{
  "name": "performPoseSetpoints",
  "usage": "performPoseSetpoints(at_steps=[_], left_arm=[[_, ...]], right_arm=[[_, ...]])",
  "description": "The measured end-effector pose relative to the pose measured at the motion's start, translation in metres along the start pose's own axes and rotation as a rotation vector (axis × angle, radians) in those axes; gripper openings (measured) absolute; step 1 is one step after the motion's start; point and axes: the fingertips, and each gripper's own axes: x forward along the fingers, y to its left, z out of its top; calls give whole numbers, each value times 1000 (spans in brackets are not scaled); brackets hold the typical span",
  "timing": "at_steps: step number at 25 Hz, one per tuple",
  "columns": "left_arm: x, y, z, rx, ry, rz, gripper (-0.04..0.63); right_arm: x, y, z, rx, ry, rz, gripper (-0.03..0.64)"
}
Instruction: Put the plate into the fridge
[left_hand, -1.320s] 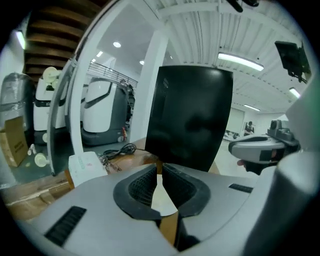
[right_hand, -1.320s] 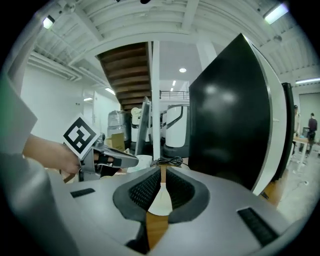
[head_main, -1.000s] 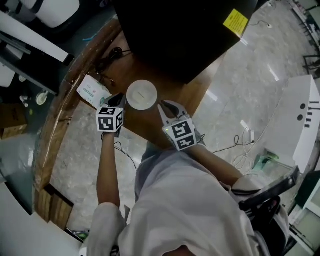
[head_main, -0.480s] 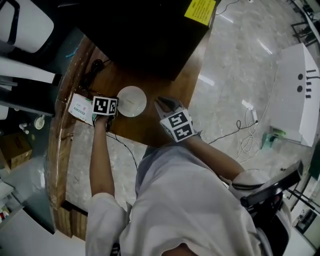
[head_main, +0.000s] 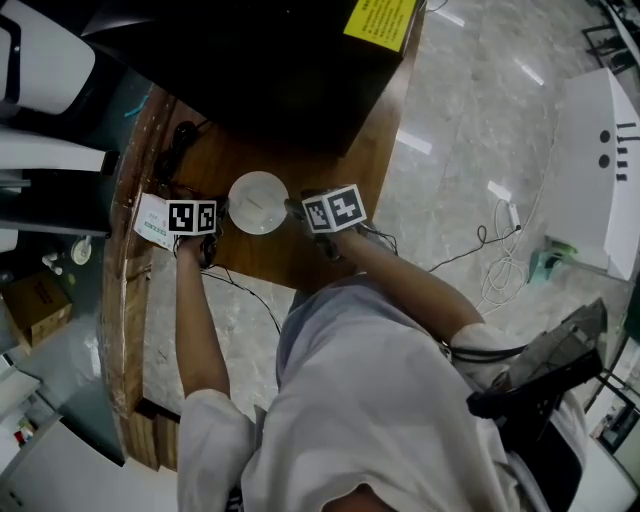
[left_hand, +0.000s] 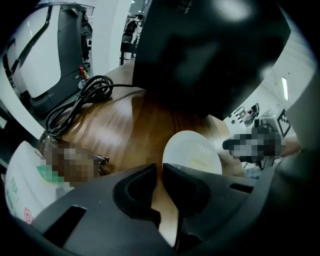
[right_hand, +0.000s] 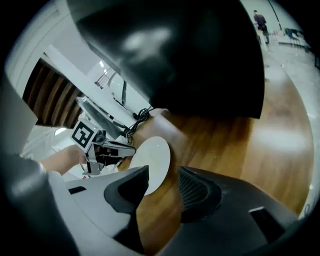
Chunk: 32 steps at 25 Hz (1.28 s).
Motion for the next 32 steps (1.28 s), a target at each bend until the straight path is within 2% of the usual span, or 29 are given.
performPoseSetpoints(at_steps=[3,6,11,13,16,20,23,25,27,29,32], left_arm=[[3,1,-1,-36,-2,-51,32],[2,-2,-8,-43,6,-98,31],[2,-12,-22,-82,-10,-184,32],[4,-16,-27,-93,-17,-213,31],[1,-16,-28,-104,-45,-224,31],[0,-19,-31,-80,-71,-212,31],[1,-20,-32,-83,-86,-218,31],[3,-27,-39,-86,-71,-252,31],[6,-36,-46,-84,-68,-272,29],[5,-36,-47,-122,-101,-278,29],[2,-35,-47,-191,-156,-305,29]], right_arm=[[13,-9,-2,114,32,23,173],[21,-12,-6,179,49,42,172],[29,-2,-12,224,75,113,171],[31,-2,-14,245,72,124,148],[32,-2,-15,294,64,146,110],[31,-6,-17,366,39,175,61],[34,-3,-14,417,35,214,57],[40,9,-16,455,66,279,57],[44,16,-20,481,66,305,48],[44,17,-20,485,50,305,46],[43,21,-17,515,31,351,38]])
